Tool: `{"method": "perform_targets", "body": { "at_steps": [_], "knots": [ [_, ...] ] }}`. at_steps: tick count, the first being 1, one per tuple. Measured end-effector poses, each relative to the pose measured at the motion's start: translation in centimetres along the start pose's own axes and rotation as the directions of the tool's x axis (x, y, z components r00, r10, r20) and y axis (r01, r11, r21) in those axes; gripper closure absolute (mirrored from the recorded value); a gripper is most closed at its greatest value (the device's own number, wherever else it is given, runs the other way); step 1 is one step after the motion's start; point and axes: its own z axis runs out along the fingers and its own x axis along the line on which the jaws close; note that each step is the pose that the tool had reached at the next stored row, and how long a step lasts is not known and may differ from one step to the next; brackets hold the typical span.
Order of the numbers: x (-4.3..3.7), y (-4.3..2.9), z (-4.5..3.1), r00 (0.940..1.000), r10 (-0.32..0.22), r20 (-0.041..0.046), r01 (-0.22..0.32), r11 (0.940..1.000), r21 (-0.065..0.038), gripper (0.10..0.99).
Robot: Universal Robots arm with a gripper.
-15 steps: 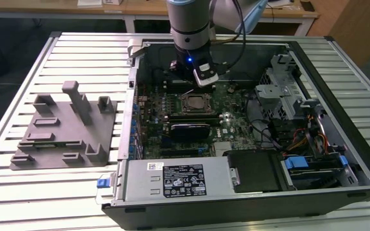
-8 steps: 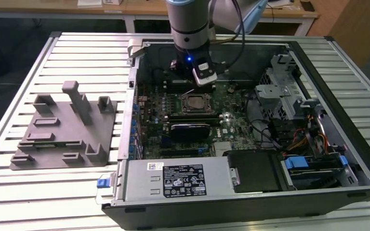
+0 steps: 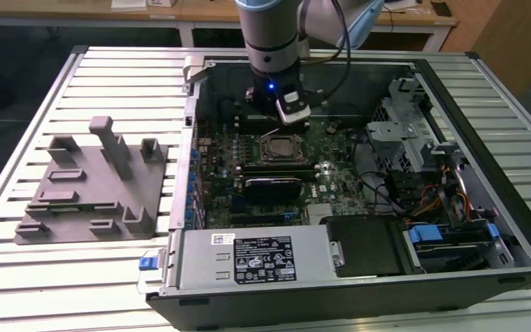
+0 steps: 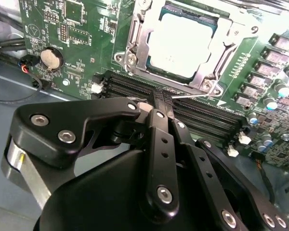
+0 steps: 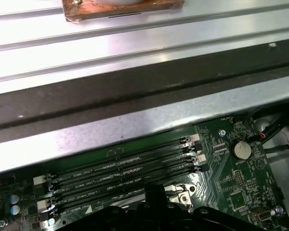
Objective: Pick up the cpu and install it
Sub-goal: 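Install the first cpu locking lever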
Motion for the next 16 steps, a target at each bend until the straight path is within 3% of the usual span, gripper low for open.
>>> {"method": "perform_targets", "body": {
  "at_steps": [6,16],
  "knots": [
    [0.07,-0.04,0.43,0.9999,0.006,0.0134,-0.006,1.0000,-0.002,0.980],
    [0.34,0.52,1.07,0.9995,0.023,0.0197,-0.023,0.9997,0.002,0.980]
  ]
}}
